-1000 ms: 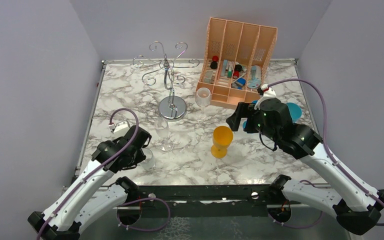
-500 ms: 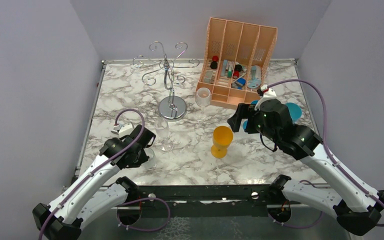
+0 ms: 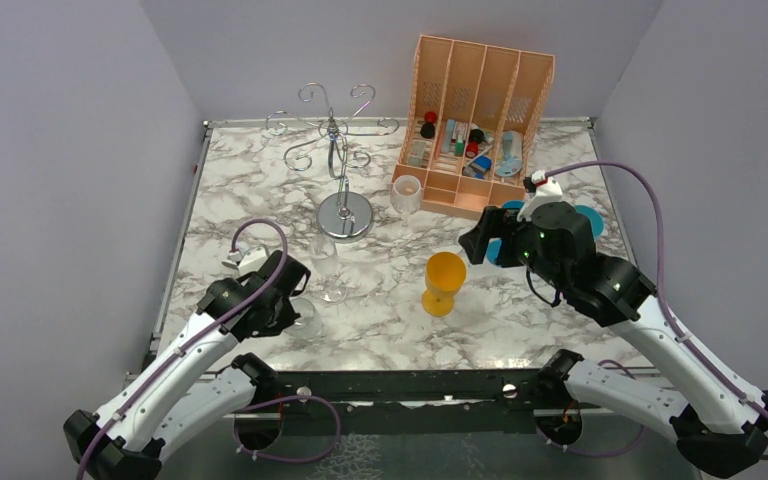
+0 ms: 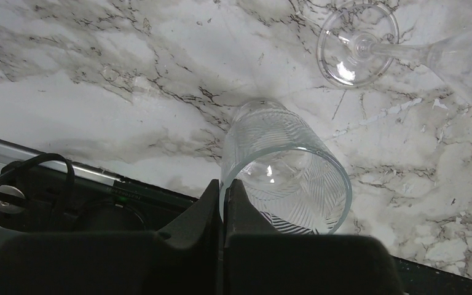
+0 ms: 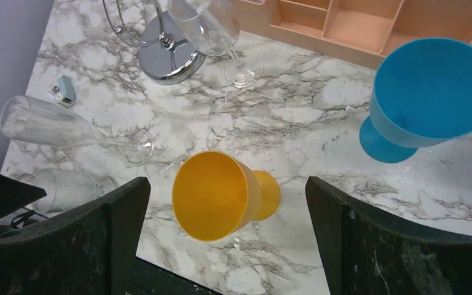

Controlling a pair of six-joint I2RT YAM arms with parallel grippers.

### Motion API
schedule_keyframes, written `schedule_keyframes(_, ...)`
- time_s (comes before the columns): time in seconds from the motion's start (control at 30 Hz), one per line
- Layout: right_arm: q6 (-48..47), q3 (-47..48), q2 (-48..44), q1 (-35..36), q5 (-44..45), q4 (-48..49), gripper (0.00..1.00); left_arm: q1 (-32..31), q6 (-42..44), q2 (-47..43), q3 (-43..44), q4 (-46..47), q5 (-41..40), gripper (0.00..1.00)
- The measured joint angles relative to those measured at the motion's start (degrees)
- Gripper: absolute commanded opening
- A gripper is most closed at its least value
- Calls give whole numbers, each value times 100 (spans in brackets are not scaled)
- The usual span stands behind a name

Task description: Place the wine glass upside down on the wine glass rack

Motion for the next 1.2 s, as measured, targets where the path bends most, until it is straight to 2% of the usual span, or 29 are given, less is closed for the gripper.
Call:
schedule_keyframes(0.2, -63, -7, -22, 0, 4, 39, 100, 0, 175, -210, 186, -52, 66, 0)
schedule_keyframes(0.47, -461, -66, -72, 0, 7, 411, 98, 0, 748, -450, 935, -37, 111, 0)
schedule_keyframes(0.73, -951, -140, -328, 0, -507, 1158, 97, 0, 1460, -490, 1895, 68, 348, 0)
schedule_keyframes(1.07, -2098, -448, -293, 0, -1071, 2022, 83, 0, 2389, -243, 2857, 721, 1091, 0)
schedule_keyframes(1.2, -2736, -472, -103, 0, -1633, 2323, 77, 0, 2577, 7, 3195, 1027, 1414, 0)
